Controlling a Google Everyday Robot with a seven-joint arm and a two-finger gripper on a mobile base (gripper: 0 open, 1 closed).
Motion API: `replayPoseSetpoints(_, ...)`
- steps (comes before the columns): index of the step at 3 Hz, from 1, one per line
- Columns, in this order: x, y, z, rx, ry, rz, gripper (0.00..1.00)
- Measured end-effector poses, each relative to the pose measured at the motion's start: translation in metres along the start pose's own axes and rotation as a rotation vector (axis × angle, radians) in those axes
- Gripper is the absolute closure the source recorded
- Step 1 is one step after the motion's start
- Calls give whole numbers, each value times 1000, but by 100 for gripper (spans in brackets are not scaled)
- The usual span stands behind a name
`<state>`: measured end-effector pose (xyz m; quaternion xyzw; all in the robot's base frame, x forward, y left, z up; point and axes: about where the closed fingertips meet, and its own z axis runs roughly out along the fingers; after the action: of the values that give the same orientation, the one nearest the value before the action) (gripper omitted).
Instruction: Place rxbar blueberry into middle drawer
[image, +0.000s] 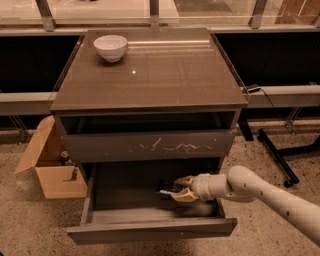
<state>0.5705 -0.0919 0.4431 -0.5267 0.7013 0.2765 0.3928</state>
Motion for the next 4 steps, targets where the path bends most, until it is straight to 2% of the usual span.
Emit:
replayPoseSetpoints(1,11,-6,0,9,13,26,58)
replayPoseSetpoints(3,16,-9,1,12,30,39,12)
replayPoseSetpoints(4,9,-7,-5,10,-3,31,0)
